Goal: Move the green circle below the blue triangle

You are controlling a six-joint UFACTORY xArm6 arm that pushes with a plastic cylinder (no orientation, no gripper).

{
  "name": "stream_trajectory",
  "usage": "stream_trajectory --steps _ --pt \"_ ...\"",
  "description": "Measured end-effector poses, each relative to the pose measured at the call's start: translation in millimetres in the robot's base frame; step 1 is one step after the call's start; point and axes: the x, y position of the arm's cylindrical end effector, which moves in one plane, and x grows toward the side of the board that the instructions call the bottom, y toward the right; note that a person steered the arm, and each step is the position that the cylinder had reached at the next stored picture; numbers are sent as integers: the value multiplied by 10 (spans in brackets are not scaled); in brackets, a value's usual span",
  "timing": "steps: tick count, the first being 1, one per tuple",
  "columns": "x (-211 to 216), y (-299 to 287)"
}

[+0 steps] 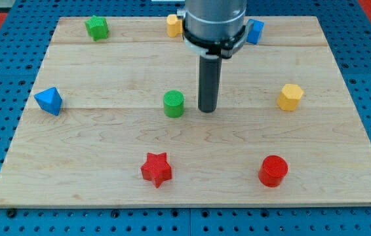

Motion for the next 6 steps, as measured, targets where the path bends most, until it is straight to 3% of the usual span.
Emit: stream_trajectory --steps 2,3,4,5,6 --pt "633 -1322" --pt "248 -554" --pt "-14 -925" --pt "139 -1955" --pt "811 -2332"
